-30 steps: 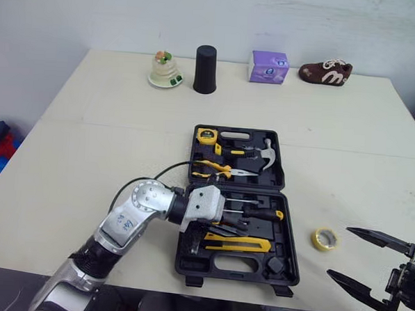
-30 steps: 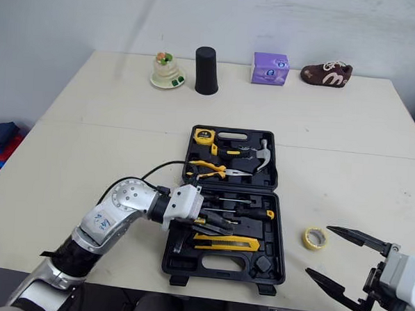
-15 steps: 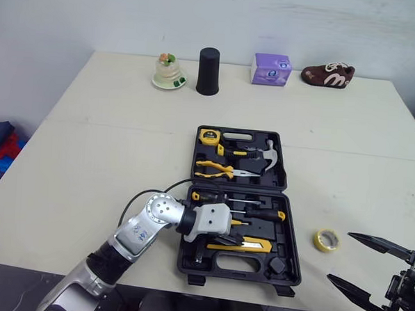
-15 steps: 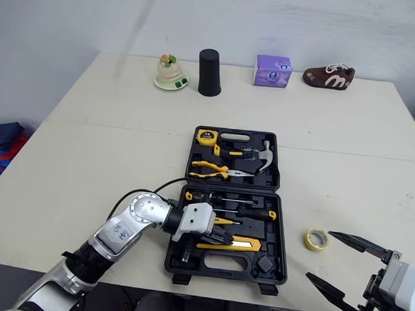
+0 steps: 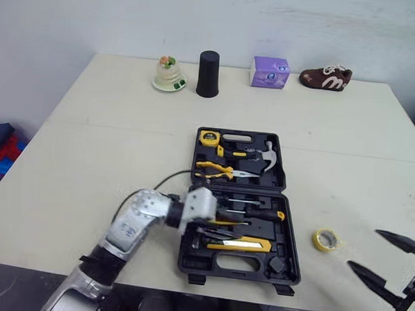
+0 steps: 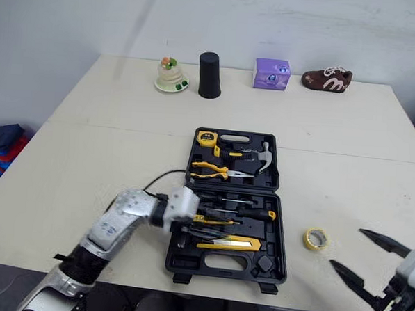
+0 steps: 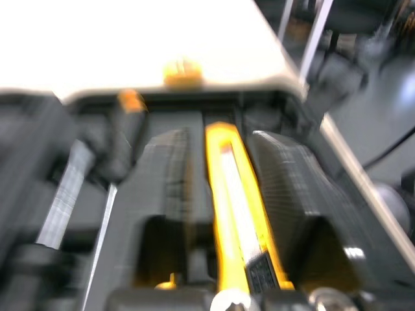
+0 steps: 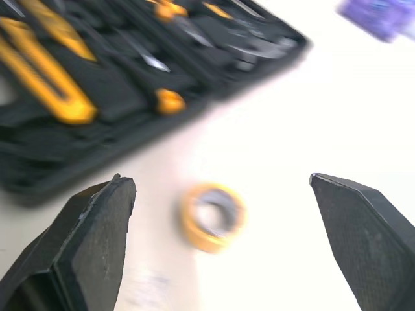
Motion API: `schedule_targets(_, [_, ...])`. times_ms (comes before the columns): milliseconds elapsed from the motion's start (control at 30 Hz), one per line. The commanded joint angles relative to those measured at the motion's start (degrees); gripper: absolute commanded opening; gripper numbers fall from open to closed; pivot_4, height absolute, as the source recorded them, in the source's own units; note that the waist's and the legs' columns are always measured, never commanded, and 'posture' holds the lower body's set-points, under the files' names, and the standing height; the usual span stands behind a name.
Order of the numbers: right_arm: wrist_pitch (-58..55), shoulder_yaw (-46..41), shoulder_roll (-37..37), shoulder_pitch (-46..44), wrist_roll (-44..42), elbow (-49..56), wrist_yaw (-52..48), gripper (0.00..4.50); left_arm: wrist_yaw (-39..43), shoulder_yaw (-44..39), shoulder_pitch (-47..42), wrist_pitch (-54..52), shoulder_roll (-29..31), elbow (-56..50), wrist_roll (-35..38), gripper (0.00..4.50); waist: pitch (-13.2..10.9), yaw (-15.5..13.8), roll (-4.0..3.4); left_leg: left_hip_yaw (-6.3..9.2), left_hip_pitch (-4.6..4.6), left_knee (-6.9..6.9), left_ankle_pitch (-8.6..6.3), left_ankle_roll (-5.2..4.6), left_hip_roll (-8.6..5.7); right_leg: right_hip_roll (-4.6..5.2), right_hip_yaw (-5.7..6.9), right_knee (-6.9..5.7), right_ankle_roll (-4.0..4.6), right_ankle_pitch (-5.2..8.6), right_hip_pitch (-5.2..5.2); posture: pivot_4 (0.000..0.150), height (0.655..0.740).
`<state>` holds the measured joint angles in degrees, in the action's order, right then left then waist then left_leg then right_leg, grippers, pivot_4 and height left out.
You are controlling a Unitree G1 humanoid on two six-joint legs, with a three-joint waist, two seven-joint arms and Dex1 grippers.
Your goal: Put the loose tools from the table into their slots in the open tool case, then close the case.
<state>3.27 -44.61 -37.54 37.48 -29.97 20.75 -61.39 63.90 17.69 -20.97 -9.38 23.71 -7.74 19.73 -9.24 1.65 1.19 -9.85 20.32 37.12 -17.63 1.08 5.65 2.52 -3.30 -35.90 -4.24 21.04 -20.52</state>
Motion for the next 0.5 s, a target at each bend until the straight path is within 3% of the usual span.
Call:
schedule_targets(33, [3.6, -8.4, -1.4, -2.1, 2.8, -10.5, 4.5, 4.50, 0.1, -13.9, 2.8, 0.8, 6.4, 0.2, 5.9, 3.48, 0.0, 0.2, -0.01, -0.02, -0.01, -0.01, 0.00, 0.08, 0.01, -0.02, 0.00, 0.00, -0.08, -0.05, -0.02, 0.150, 0.7400])
schedule_targets(167, [8.0, -12.2, -2.8, -3.8, 5.1, -23.1, 6.5, 4.50, -3.8, -24.6, 6.2, 5.1, 11.7, 8.1, 4.1, 4.40, 0.0, 0.3, -0.05, -0.03, -0.06, -0.07, -0.06, 0.18, 0.00, -0.10, 0.02, 0.04, -0.19, -0.09, -0.01, 0.150, 0.7400])
schedule_targets(333, [6.7, -14.6, -4.9, -2.1, 11.8, -38.6, 15.9, 4.50, -10.6, -39.7, 14.3, 13.6, 18.5, 22.5, 0.9, 4.40, -0.1, 0.3, -0.03, -0.03, -0.06, -0.20, -0.12, 0.24, 0.11, -0.09, 0.06, 0.15, -0.16, -0.06, -0.07, 0.150, 0.7400])
schedule_targets(500, [10.4, -16.0, -6.0, -3.6, 10.6, -47.6, 16.8, 4.50, -14.6, -48.3, 18.2, 15.4, 21.4, 29.7, 1.7, 4.40, -0.1, 0.7, -0.02, -0.08, -0.06, -0.28, -0.35, 0.32, 0.17, -0.02, 0.07, 0.15, 0.00, 0.05, -0.16, 0.150, 0.7400])
